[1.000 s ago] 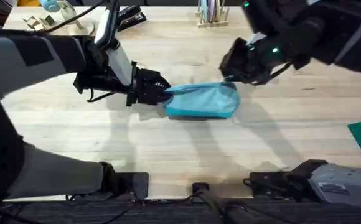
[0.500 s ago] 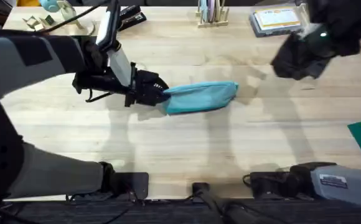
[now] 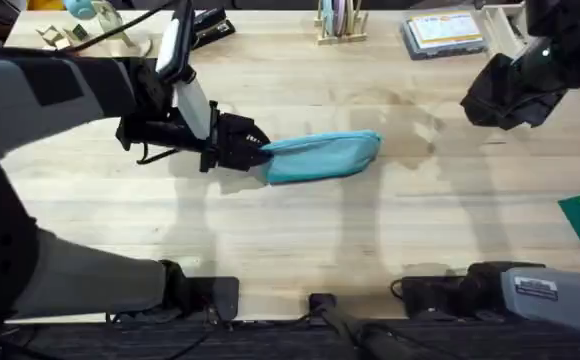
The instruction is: Unzip the bag, pick up the pens from the table one at a time and place them inside, then zip the bag closed.
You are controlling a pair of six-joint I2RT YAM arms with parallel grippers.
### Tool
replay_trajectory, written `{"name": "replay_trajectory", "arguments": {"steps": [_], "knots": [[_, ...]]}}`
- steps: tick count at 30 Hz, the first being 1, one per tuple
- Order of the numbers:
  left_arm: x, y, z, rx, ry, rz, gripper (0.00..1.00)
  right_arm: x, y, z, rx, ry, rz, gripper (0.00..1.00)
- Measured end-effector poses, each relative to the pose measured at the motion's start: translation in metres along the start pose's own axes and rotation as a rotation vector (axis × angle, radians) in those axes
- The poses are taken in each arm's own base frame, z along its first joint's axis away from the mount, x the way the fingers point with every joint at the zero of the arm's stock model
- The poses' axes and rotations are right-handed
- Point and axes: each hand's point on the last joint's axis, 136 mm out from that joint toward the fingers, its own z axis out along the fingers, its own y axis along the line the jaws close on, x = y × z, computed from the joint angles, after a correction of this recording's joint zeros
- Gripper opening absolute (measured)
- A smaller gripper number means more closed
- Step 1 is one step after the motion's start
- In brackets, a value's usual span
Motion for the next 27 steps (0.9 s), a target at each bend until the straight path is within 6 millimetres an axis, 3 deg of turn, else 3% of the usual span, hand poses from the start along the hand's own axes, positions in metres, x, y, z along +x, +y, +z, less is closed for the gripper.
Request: {"name": "replay_trajectory", "arguments": {"steps": [5, 6, 8, 14, 21, 27], "knots": [[0.0, 0.0, 0.0, 0.0, 0.0, 0.0, 0.042, -0.004, 0.0, -0.011, -0.024, -0.032, -0.053, 0.033], [0.0, 0.0, 0.0, 0.0, 0.0, 0.001, 0.042, -0.007, -0.001, -0.032, -0.076, -0.087, -0.099, 0.075], [0.0, 0.0, 0.0, 0.0, 0.0, 0.001, 0.042, -0.006, 0.002, -0.049, -0.128, -0.122, -0.151, 0.185], [0.0, 0.0, 0.0, 0.0, 0.0, 0.001, 0.042, 0.01, 0.021, -0.1, -0.313, -0.225, -0.35, 0.966], [0.0, 0.0, 0.0, -0.001, 0.0, 0.001, 0.042, 0.02, 0.016, -0.15, -0.442, -0.365, -0.401, 0.997], [0.0, 0.0, 0.0, -0.001, 0.0, 0.001, 0.042, 0.024, 0.001, -0.179, -0.495, -0.461, -0.382, 0.997]]}}
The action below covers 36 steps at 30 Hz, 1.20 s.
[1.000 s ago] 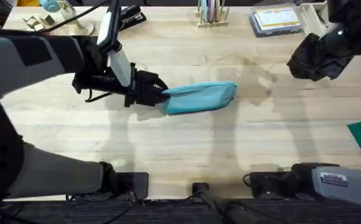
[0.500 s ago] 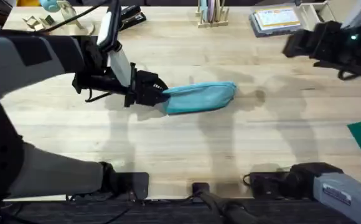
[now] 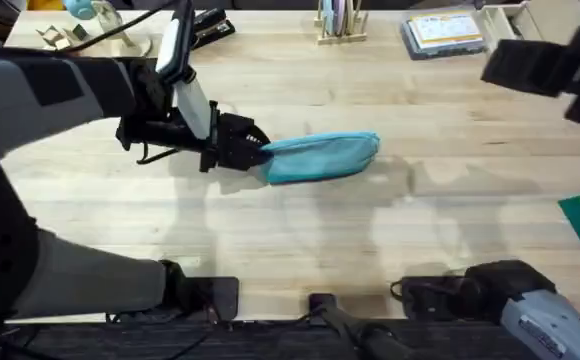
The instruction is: Unzip the bag, pick up the pens from the table one at a time and place them inside, then zip the bag closed.
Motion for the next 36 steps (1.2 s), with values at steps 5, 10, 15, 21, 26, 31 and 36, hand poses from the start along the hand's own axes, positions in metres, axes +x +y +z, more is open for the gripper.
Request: {"name": "replay_trajectory", "arguments": {"steps": [5, 10, 15, 21, 26, 31, 36], "knots": [[0.0, 0.0, 0.0, 0.0, 0.0, 0.0, 0.042, 0.005, -0.002, -0.014, -0.01, -0.019, 0.001, 0.997], [0.0, 0.0, 0.0, 0.0, 0.0, 0.0, 0.042, 0.025, 0.011, -0.019, -0.098, 0.058, -0.044, 0.998], [0.0, 0.0, 0.0, 0.0, -0.002, 0.004, 0.177, 0.04, 0.021, -0.022, -0.165, 0.124, -0.063, 0.998], [-0.005, -0.001, 0.0, 0.004, -0.028, -0.009, 0.976, 0.042, 0.025, -0.023, -0.191, 0.132, -0.07, 0.998], [-0.005, -0.001, 0.0, 0.003, -0.032, -0.008, 0.992, 0.041, 0.027, -0.023, -0.199, 0.131, -0.072, 0.998], [-0.006, 0.004, 0.0, -0.011, -0.035, 0.025, 0.994, 0.041, 0.027, -0.023, -0.199, 0.131, -0.073, 0.998], [-0.007, 0.007, 0.0, -0.02, -0.04, 0.055, 0.997, 0.041, 0.027, -0.023, -0.2, 0.129, -0.092, 0.998]]}}
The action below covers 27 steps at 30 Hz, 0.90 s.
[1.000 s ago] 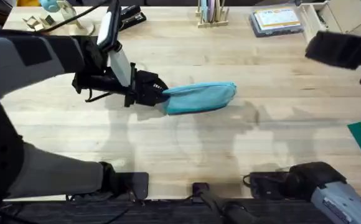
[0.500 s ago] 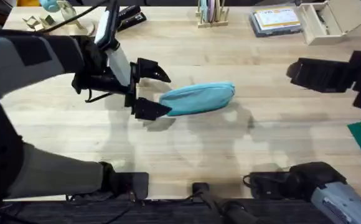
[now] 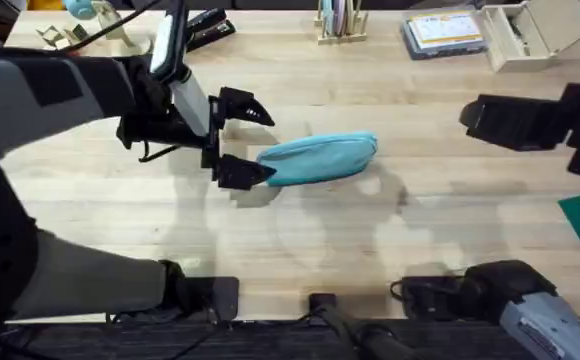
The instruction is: Unzip the bag, pick up the pens from the table one at a time and place them inside, then zip the bag closed.
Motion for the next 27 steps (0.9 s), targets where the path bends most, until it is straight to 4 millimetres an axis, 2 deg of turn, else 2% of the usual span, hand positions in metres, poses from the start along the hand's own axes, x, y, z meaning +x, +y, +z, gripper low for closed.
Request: {"name": "replay_trajectory", "arguments": {"steps": [5, 9, 13, 18, 27], "knots": [[-0.012, 0.0, -0.007, -0.03, 0.023, 0.076, 0.997, 0.0, 0.0, 0.0, 0.001, -0.001, -0.01, 0.998], [-0.033, 0.002, -0.023, -0.113, 0.111, 0.2, 0.996, -0.001, -0.003, 0.0, 0.016, -0.003, -0.014, 0.998], [-0.054, 0.002, -0.043, -0.224, 0.194, 0.23, 0.996, -0.001, -0.004, 0.0, 0.023, -0.005, -0.018, 0.998], [-0.073, -0.004, -0.064, -0.375, 0.25, 0.139, 0.993, -0.001, -0.004, 0.0, 0.023, -0.005, -0.018, 0.998], [-0.093, -0.024, -0.109, -0.719, 0.253, -0.128, 0.995, 0.0, -0.004, 0.0, 0.023, -0.003, -0.017, 0.998]]}}
